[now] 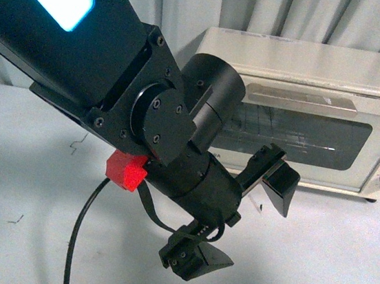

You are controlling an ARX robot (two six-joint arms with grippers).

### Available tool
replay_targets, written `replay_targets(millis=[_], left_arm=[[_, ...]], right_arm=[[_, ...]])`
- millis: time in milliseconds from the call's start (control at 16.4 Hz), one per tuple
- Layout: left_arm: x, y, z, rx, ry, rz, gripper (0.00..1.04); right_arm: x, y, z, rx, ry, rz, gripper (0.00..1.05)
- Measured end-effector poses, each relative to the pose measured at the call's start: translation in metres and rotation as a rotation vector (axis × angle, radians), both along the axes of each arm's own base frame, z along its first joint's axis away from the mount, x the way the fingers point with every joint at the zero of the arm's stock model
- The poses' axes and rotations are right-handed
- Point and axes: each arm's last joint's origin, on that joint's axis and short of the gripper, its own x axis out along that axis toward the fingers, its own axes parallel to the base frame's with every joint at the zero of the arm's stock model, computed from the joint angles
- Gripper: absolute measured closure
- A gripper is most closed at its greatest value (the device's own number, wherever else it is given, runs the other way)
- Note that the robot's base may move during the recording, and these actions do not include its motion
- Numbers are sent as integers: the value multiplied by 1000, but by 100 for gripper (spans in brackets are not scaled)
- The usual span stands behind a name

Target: Open oven

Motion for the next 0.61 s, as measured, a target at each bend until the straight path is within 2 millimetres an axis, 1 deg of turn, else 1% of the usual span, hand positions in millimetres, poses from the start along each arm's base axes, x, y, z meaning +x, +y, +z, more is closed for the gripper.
replay_targets(millis=[244, 366, 427, 609], left_arm=[[10, 18, -5, 55, 25, -10, 7], [16, 25, -11, 74, 30, -31, 7], [18, 28, -11, 73, 20, -40, 7], [19, 35, -14, 72, -4, -67, 7]], right_arm=[[0, 0, 0, 0, 0, 0, 6], [0, 0, 0, 0, 0, 0, 6], [0, 0, 0, 0, 0, 0, 6], [0, 0, 0, 0, 0, 0, 6]])
